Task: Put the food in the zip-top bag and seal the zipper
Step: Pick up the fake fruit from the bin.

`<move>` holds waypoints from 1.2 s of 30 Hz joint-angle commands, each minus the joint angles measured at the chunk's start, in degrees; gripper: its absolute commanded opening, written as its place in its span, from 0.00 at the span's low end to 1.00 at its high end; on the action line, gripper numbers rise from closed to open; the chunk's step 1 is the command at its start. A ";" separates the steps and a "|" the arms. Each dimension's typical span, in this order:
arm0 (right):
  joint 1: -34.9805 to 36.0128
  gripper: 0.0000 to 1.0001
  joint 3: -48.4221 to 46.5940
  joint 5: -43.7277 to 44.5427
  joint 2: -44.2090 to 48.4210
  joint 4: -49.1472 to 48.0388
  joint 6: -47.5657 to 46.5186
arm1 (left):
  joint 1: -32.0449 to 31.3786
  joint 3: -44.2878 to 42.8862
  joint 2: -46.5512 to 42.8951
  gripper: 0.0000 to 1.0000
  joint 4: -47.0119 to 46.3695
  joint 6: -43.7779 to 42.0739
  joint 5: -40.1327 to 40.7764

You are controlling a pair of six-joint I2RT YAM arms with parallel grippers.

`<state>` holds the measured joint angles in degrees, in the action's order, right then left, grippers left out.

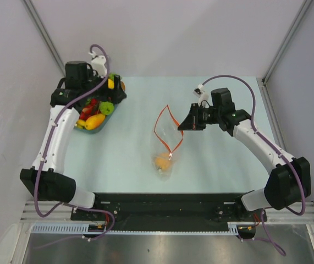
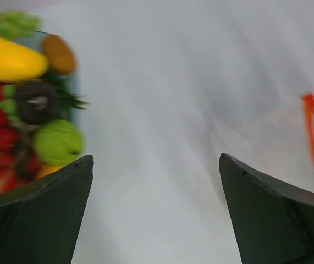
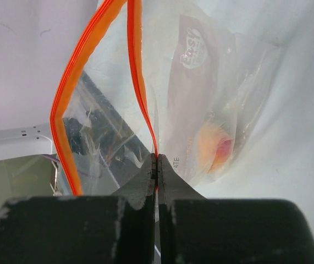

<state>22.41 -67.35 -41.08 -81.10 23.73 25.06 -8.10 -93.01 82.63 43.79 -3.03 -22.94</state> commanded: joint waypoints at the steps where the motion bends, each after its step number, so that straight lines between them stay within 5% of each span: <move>1: 0.70 0.00 -0.76 0.30 0.07 -3.59 2.10 | 4.57 -3.49 4.99 1.00 -7.21 -4.35 10.19; 9: 1.58 0.00 -2.17 -0.32 -1.52 -4.04 2.98 | 7.39 -4.90 16.58 0.97 -12.67 -7.08 15.64; 36: 2.11 0.00 -1.99 -0.49 -4.06 -3.51 2.45 | 5.72 -11.14 31.71 0.85 -17.16 -13.67 20.74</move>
<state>24.21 -67.42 -40.97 -84.84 21.10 27.40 -2.15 -100.62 113.34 27.83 -15.18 -3.40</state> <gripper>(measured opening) 0.009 0.866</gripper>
